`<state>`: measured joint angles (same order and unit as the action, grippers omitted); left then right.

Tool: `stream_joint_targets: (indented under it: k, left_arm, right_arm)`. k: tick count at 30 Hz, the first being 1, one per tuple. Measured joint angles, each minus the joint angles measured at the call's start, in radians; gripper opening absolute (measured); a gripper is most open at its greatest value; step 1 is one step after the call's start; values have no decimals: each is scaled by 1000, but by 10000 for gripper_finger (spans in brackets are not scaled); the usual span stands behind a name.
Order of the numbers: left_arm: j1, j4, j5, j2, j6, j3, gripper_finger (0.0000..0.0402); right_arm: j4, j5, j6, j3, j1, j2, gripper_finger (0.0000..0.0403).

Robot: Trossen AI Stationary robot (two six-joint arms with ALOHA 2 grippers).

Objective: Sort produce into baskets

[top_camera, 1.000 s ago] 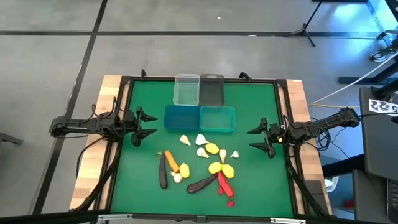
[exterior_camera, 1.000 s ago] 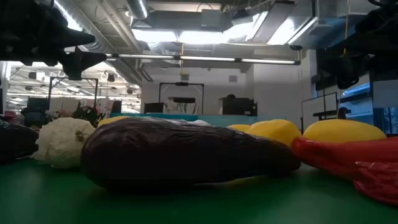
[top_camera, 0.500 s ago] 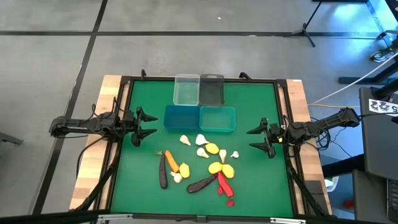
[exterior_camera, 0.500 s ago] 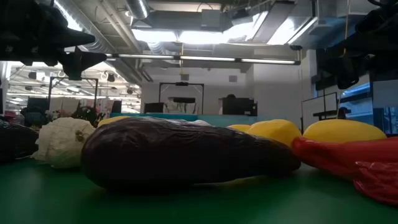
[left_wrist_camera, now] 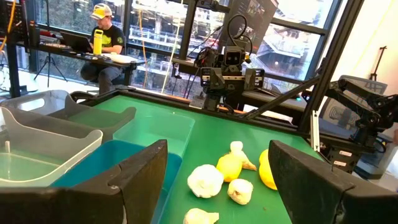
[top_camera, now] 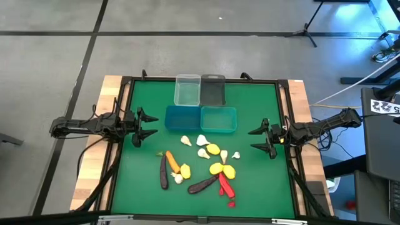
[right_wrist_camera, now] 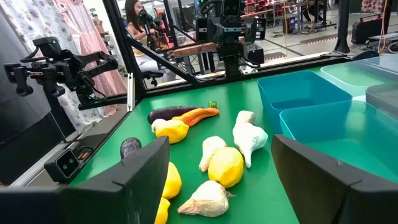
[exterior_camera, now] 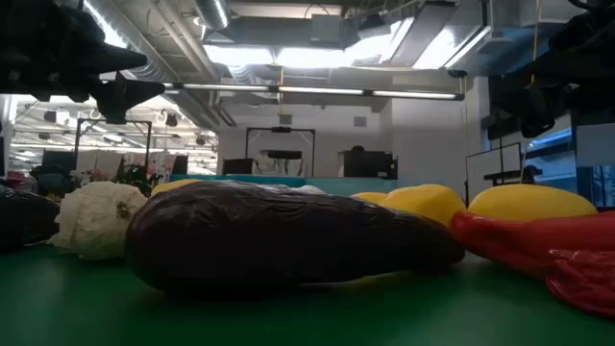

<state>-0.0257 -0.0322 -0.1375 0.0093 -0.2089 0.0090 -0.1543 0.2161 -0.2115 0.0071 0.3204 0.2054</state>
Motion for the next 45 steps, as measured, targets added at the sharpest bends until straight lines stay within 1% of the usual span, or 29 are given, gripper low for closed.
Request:
stream_joint_targets:
  k: [11,17,24,28,31,34,38,40,42,45]
  left_arm:
    - [0,0,0,0,0,0,276]
    - [0,-1,0,0,0,0,276]
    - [0,0,0,0,0,0,276]
    - [0,0,0,0,5,0,276]
    - [0,-3,0,0,-2,0,276]
    - [0,-7,0,0,-3,0,276]
    - [0,-11,-22,0,-4,0,276]
    - [0,-22,-28,0,-45,0,276]
    - [0,-38,-45,0,-85,0,276]
    - [0,-76,-93,0,-141,0,276]
  right_arm:
    - [6,3,13,0,0,0,280]
    - [36,80,26,0,0,0,280]
    - [38,80,25,0,0,0,280]
    - [31,86,-49,0,0,0,280]
    - [31,135,-79,0,0,0,280]
    - [30,204,-141,6,0,0,280]
    - [24,341,-192,8,0,0,280]
    - [3,395,-210,8,0,0,280]
    - [-13,423,-211,8,0,0,280]
    - [-22,437,-211,8,0,0,280]
